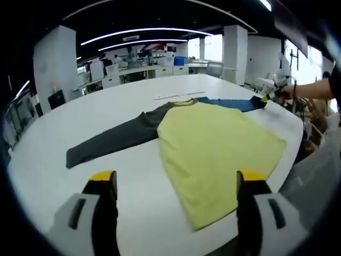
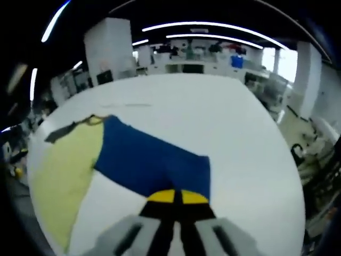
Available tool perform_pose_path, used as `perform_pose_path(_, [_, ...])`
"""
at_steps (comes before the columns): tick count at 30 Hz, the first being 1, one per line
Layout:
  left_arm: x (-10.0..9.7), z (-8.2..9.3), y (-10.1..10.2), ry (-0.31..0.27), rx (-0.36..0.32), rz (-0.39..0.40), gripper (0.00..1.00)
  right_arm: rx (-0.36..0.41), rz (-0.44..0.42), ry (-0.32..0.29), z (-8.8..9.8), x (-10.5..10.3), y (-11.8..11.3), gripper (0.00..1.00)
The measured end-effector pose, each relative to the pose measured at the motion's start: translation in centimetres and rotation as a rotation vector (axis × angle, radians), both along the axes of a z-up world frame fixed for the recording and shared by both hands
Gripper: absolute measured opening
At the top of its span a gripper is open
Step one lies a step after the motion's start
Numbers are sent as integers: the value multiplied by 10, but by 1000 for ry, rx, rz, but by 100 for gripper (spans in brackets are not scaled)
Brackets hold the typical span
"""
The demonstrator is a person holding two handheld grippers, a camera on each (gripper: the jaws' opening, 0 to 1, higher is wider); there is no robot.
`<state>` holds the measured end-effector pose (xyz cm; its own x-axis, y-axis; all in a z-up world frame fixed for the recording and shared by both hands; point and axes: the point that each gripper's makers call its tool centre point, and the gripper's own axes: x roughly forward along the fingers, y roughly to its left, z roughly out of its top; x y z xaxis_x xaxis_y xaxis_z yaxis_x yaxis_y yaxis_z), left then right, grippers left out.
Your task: Fold the garment on the visible template until the final outline fits inside the template.
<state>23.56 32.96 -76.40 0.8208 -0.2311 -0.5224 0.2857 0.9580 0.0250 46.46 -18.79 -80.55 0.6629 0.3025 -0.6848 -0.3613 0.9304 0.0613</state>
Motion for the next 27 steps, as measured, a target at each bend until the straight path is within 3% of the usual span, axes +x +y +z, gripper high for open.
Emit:
perform_pose_path(7, [-2,2,0,-11,-12,-4,91,-34,53,-6,8,9,13,0])
perform_pose_path(20, [-4,3,-5,-12,-30,-27,93,10,107,-15,27,30,55,0])
perform_pose_path(27, [-4,3,-7,-10,-38,-37,94,13,145,-16,34,28,85,0])
